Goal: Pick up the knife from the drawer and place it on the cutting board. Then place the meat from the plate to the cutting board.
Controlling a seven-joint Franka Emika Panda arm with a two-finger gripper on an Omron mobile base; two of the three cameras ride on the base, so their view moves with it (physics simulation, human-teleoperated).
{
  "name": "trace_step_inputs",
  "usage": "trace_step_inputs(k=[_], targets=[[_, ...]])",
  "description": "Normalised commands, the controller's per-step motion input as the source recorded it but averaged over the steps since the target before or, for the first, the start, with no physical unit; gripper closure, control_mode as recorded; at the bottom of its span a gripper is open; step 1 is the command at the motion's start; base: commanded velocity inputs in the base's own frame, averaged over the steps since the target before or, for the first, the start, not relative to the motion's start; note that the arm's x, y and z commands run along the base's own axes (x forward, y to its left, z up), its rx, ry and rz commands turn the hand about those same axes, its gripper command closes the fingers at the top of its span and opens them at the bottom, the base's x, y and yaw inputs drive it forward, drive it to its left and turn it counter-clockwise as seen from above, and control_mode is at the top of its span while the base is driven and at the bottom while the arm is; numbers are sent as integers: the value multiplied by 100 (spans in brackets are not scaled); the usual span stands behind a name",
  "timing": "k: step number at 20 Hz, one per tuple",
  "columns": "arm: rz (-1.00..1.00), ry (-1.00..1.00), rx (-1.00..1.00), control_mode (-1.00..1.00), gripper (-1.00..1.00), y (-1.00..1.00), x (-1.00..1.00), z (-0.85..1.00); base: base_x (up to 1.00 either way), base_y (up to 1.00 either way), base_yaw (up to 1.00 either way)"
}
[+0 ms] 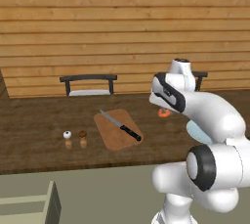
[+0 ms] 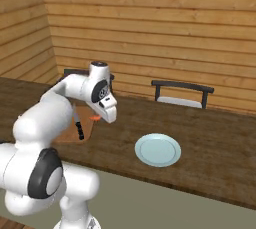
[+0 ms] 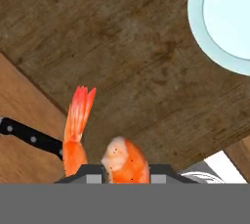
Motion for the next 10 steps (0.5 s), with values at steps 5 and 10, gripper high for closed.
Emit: trace_step_inputs(k=[5, 10], targets=[[0, 0, 0, -100, 100, 100, 22, 3, 0, 0, 0], [0, 4, -1, -100, 100, 100, 35, 0, 0, 0, 0]])
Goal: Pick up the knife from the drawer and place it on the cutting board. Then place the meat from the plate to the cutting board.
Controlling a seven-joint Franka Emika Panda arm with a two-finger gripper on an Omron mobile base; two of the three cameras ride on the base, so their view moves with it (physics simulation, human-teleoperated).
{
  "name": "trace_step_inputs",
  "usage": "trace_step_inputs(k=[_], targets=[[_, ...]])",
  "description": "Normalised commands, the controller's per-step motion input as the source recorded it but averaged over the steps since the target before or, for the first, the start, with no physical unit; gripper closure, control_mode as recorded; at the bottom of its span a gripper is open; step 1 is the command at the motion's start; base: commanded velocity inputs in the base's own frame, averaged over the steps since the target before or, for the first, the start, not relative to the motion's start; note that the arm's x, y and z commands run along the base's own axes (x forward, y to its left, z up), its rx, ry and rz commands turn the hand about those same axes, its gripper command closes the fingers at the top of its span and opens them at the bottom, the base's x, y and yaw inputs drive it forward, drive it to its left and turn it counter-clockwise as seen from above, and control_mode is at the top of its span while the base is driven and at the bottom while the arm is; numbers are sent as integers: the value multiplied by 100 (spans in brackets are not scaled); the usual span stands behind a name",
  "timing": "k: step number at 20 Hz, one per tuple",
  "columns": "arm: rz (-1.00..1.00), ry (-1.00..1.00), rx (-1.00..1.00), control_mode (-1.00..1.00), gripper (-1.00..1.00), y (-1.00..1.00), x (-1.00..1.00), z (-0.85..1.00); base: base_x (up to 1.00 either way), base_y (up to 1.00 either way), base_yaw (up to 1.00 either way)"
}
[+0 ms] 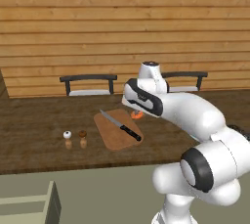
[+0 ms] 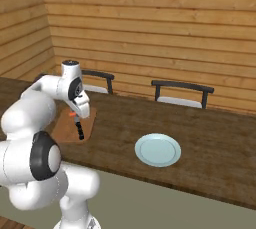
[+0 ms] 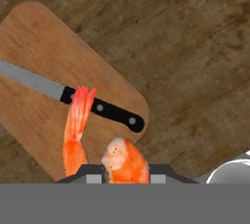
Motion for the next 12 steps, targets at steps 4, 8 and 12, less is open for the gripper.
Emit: trace_step_inputs(k=[4, 8, 12], targets=[[0, 11, -3, -100, 100, 96, 34, -11, 0, 0, 0], [0, 12, -1, -100, 100, 70, 12, -14, 0, 0, 0], [0, 12, 0, -100, 100, 19, 0, -24, 0, 0, 0]])
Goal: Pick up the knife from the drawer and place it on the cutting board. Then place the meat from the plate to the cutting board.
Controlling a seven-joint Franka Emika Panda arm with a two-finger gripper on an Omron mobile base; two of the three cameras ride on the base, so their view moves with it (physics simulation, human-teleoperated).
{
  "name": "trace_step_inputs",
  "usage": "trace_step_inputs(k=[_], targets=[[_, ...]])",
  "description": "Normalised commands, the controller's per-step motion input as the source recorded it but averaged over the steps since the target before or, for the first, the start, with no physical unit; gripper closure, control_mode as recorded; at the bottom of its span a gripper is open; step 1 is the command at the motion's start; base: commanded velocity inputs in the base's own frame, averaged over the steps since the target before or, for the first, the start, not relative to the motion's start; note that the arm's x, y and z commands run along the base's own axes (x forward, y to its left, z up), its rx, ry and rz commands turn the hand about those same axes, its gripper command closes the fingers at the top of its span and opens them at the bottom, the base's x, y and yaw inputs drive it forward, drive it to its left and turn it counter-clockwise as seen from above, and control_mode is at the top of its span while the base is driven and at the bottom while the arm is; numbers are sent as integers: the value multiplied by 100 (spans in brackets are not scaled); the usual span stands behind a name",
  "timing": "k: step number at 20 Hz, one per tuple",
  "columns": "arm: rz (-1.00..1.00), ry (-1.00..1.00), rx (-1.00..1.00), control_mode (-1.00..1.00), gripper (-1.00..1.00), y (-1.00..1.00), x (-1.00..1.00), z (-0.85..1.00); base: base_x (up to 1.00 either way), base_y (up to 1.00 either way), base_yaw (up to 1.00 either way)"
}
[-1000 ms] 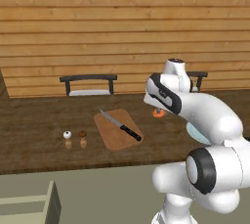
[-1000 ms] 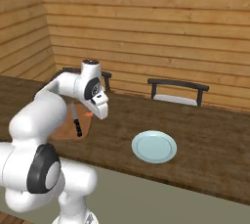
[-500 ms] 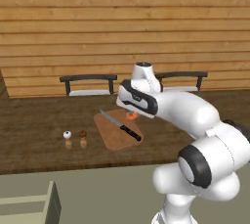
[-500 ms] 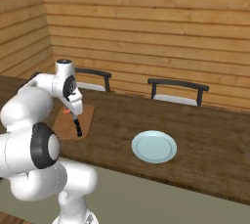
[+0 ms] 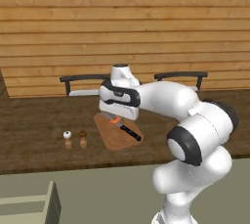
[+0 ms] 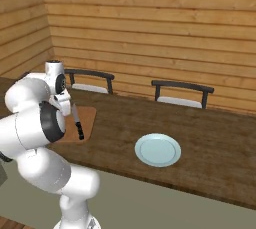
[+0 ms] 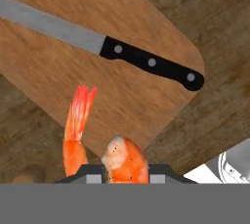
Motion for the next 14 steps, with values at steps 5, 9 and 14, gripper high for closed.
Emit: trace_step_inputs(k=[5, 9, 14], targets=[[0, 8, -1, -100, 100, -1, 3, -41, 0, 0, 0], [0, 6, -1, -100, 100, 0, 4, -44, 0, 0, 0], [0, 1, 0, -100, 100, -7, 0, -35, 0, 0, 0]])
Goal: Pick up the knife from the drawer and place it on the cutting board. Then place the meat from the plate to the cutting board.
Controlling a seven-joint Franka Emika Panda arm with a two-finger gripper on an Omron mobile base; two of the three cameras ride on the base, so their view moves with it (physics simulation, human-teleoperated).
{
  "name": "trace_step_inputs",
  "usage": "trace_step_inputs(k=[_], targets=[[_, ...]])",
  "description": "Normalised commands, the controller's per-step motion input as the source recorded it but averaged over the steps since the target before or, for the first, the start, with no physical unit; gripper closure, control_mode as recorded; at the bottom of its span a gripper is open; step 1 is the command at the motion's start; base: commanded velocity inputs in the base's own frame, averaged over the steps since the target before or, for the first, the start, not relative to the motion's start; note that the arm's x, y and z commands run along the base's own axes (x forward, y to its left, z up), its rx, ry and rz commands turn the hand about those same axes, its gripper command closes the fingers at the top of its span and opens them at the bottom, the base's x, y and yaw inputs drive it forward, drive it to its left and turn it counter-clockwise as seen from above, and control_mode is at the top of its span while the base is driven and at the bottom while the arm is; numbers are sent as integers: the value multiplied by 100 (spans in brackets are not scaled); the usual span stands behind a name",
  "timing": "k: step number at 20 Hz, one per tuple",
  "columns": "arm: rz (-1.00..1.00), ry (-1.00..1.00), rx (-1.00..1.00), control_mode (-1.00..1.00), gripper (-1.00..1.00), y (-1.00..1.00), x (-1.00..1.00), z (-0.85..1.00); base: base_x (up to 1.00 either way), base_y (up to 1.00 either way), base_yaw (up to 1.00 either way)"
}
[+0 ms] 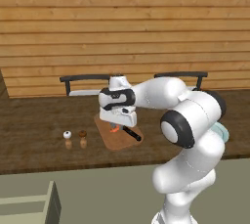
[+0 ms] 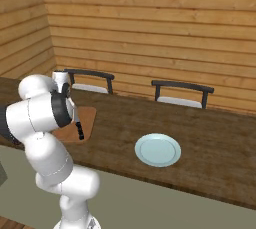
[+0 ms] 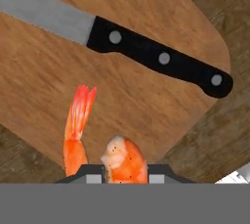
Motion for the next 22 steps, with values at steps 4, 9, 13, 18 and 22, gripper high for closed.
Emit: trace_step_inputs(k=[4, 9, 13, 18, 22], targets=[[0, 0, -1, -100, 100, -7, 0, -32, 0, 0, 0], [0, 0, 0, -100, 100, 0, 0, -37, 0, 0, 0], [0, 0, 0, -100, 100, 0, 2, -32, 0, 0, 0], [0, 0, 0, -100, 100, 0, 2, -25, 0, 0, 0], [0, 0, 0, -100, -100, 0, 2, -29, 0, 0, 0]])
